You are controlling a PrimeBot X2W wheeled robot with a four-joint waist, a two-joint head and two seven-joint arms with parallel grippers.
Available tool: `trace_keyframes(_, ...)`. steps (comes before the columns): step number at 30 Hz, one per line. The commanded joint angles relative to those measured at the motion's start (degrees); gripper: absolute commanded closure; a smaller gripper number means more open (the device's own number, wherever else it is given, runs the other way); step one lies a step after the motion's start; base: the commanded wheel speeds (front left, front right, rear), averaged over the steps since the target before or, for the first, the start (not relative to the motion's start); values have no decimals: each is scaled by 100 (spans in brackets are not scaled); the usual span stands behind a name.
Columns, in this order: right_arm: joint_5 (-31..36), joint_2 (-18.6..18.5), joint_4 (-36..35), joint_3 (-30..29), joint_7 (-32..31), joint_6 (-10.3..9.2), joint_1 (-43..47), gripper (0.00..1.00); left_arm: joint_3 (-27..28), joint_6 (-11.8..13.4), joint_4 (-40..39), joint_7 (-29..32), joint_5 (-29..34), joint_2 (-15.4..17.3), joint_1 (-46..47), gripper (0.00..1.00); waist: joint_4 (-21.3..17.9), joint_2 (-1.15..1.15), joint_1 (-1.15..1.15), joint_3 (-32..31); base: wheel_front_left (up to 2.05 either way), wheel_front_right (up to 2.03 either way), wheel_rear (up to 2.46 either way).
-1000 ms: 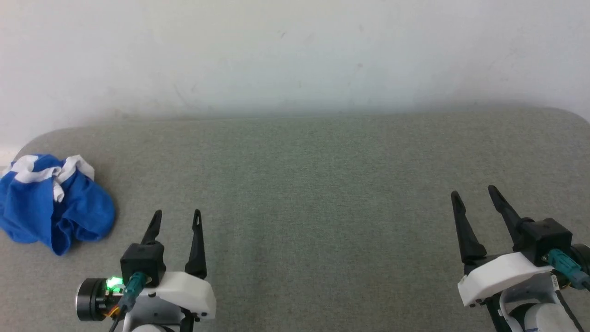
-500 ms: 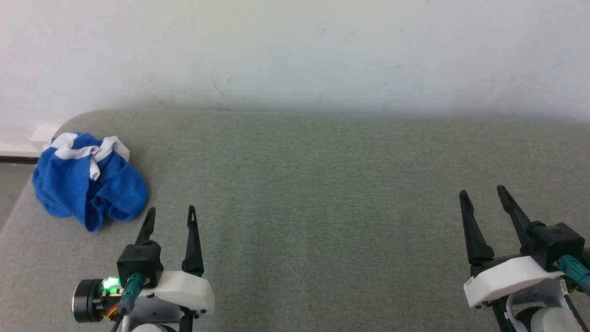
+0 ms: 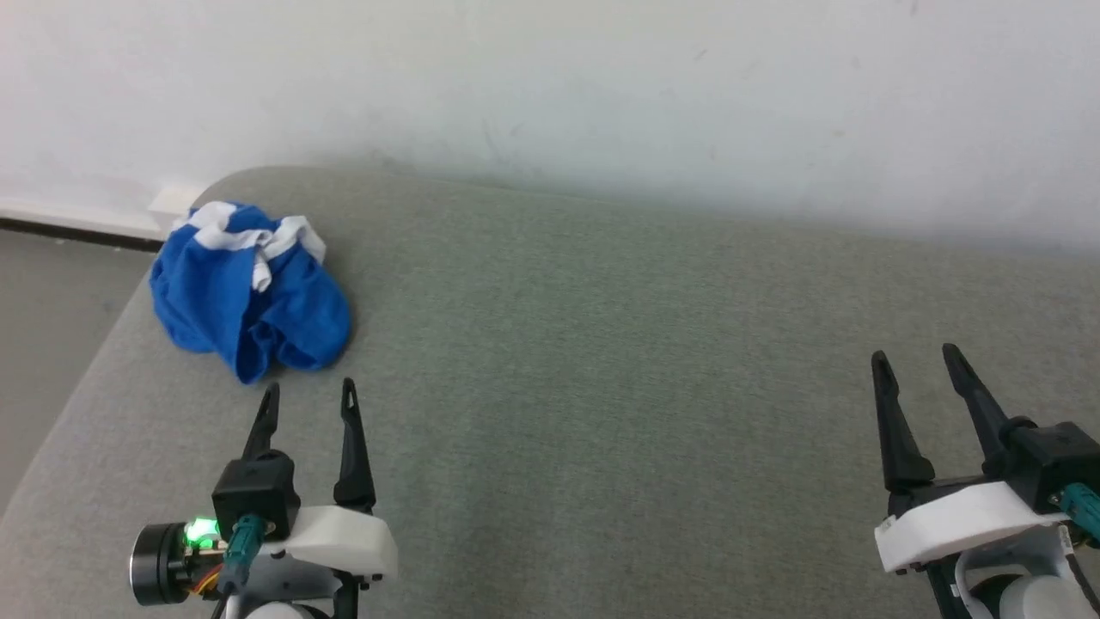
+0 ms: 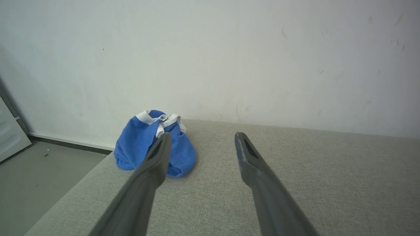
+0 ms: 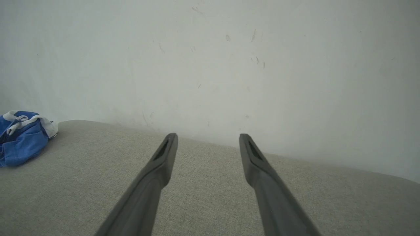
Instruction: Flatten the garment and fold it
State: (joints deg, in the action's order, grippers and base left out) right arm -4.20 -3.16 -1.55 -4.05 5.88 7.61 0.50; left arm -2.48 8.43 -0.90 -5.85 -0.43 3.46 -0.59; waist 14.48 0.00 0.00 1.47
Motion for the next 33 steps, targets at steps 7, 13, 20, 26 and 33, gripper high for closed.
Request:
trace_keyframes(7,-95,13,-82,-98,131,-6,118,0,12,154,-43,-134,-55,11,92,0,424,0,0,85,0,0,0)
trace_keyframes(13,-69,14,-145,-111,203,-6,80,0,222,156,-49,-206,-162,51,326,0,564,0,0,234,0,0,0)
trace_keyframes(20,161,16,-330,-181,287,-7,-85,0,754,-27,374,-289,-422,347,1232,0,552,0,0,729,0,0,0)
trace_keyframes(26,404,17,-553,-327,359,-8,-355,0,995,-346,1260,-341,-684,863,2382,0,447,0,0,1395,0,0,0)
trace_keyframes(33,594,-29,-805,-361,443,-8,-643,0,768,-814,2222,371,-691,1553,3647,0,272,0,0,2076,0,0,0)
